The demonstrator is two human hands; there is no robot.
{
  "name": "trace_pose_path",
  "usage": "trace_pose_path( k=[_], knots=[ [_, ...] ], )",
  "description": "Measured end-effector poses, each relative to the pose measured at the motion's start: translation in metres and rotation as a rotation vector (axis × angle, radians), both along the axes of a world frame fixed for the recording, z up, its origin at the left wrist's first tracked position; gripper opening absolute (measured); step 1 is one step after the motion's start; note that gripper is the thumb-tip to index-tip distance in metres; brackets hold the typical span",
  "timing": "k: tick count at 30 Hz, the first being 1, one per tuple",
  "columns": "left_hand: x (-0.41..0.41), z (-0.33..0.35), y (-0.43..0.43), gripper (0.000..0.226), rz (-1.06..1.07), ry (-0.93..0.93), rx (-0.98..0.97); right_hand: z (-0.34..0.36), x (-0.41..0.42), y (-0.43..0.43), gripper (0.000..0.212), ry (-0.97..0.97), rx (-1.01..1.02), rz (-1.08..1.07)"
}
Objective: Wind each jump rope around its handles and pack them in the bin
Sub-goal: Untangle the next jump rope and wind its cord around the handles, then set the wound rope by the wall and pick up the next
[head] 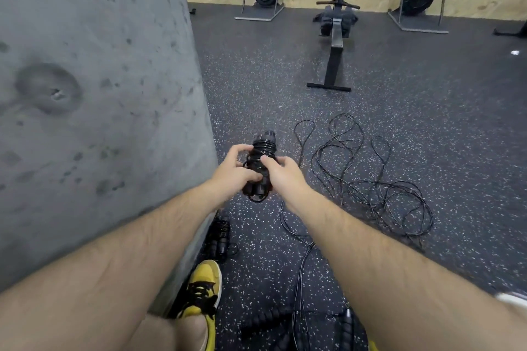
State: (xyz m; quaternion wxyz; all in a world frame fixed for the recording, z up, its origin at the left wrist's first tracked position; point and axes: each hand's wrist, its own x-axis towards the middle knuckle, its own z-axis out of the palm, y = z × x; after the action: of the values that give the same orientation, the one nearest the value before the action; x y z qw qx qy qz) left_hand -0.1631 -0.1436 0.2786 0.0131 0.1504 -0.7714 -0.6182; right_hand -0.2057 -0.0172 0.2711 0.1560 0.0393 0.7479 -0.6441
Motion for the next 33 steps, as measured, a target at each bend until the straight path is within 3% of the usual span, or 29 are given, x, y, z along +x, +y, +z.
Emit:
trace_pose_path(
  k=[6, 11, 18, 21, 27, 30, 33],
  knots=[
    [-0.01, -0.115, 0.005, 0.057, 0.21, -0.135, 0.1, -0.104, -0.023, -0.017, 0.031, -0.205, 0.075, -0.024],
    [-0.011, -0.217, -0.002, 0.059, 0.305, -0.245, 0.009, -0.21, -0.024, -0.036, 0.022, -0.364, 0.108, -0.006],
    [-0.011, -0.309, -0.023, 0.051, 0.169, -0.382, -0.278, -0.295, -0.019, -0.064, 0.022, -0.475, 0.214, -0.049],
    [-0.007, -0.329, -0.027, 0.053, 0.081, -0.499, -0.364, -0.325, -0.019, -0.069, 0.045, -0.539, 0.276, 0.1],
    [0.001, -0.331, -0.024, 0.055, -0.05, -0.511, -0.561, -0.311, -0.013, -0.054, 0.037, -0.413, 0.398, 0.26],
    [0.005, -0.314, -0.009, 0.044, -0.037, -0.388, -0.702, -0.294, -0.004, -0.032, 0.036, -0.282, 0.447, 0.303],
    [0.013, -0.303, 0.018, 0.03, -0.064, -0.304, -0.71, -0.281, 0.011, 0.003, 0.034, -0.184, 0.523, 0.349]
  ],
)
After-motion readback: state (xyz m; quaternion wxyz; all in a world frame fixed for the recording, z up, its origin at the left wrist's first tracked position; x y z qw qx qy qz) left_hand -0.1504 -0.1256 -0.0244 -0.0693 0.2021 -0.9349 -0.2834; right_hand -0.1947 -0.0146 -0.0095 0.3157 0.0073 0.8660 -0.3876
